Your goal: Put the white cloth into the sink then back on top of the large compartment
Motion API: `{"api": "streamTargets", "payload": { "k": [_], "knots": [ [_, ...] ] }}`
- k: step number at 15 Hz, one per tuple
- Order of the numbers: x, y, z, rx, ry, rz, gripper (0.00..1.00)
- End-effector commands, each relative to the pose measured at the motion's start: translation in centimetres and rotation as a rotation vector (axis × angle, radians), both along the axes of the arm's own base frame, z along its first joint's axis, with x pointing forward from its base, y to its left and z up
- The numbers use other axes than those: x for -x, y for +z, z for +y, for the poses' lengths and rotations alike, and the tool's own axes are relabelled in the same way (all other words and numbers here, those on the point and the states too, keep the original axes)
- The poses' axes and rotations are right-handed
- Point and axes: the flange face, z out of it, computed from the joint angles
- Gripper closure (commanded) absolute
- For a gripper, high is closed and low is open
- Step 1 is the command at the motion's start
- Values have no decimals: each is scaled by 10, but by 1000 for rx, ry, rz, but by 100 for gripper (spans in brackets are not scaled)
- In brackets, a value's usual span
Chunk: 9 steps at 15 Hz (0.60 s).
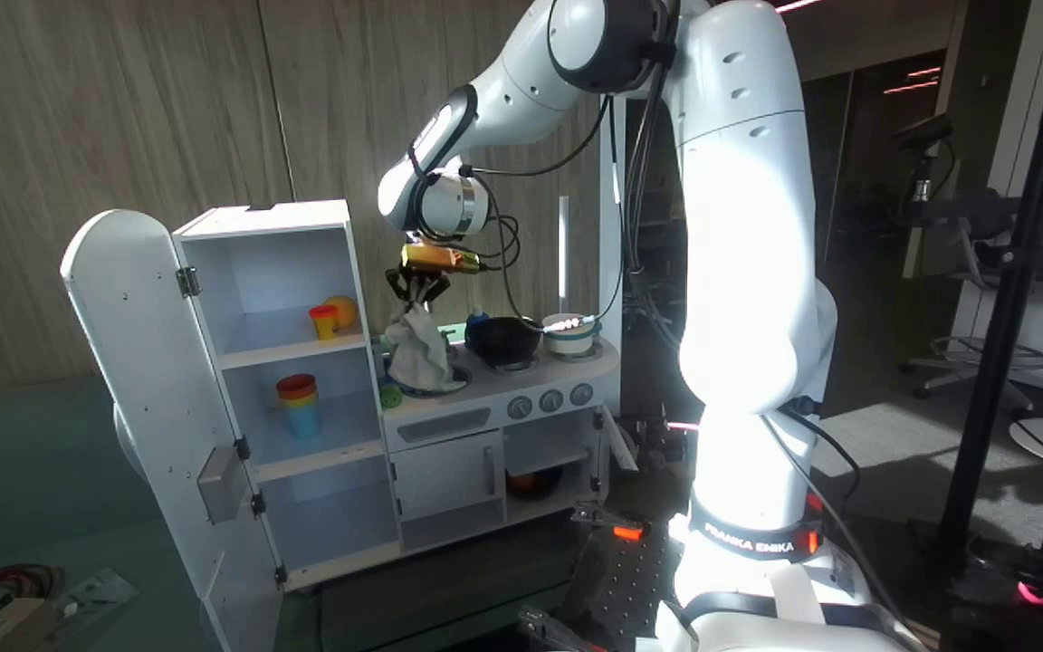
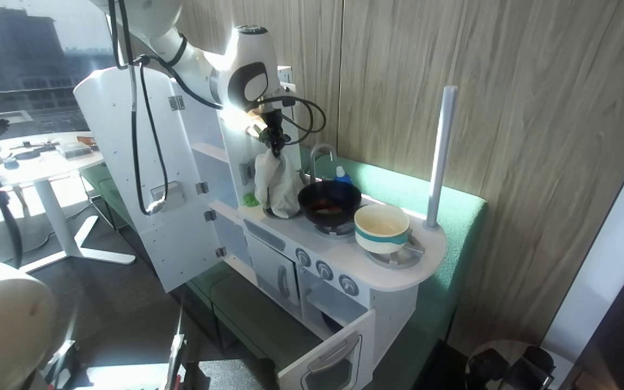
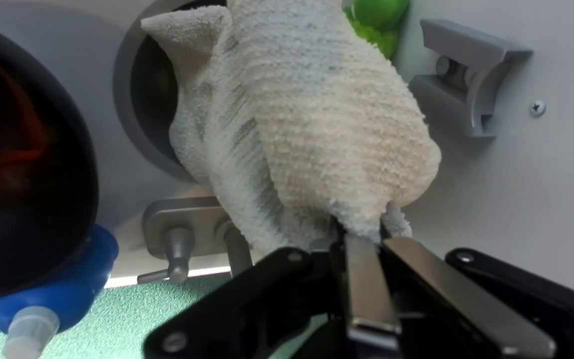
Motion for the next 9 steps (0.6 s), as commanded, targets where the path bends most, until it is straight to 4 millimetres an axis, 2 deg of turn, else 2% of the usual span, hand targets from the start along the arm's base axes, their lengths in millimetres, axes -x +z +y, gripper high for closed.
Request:
{"api": "streamTargets", "payload": {
  "k": [1,4,9],
  "knots": [
    [-9,-31,2,-53,11,-11,98],
    [-6,-55,-8,-61,-13,32,98],
    [3,-76,-32,-46,-50,109,98]
  ]
}}
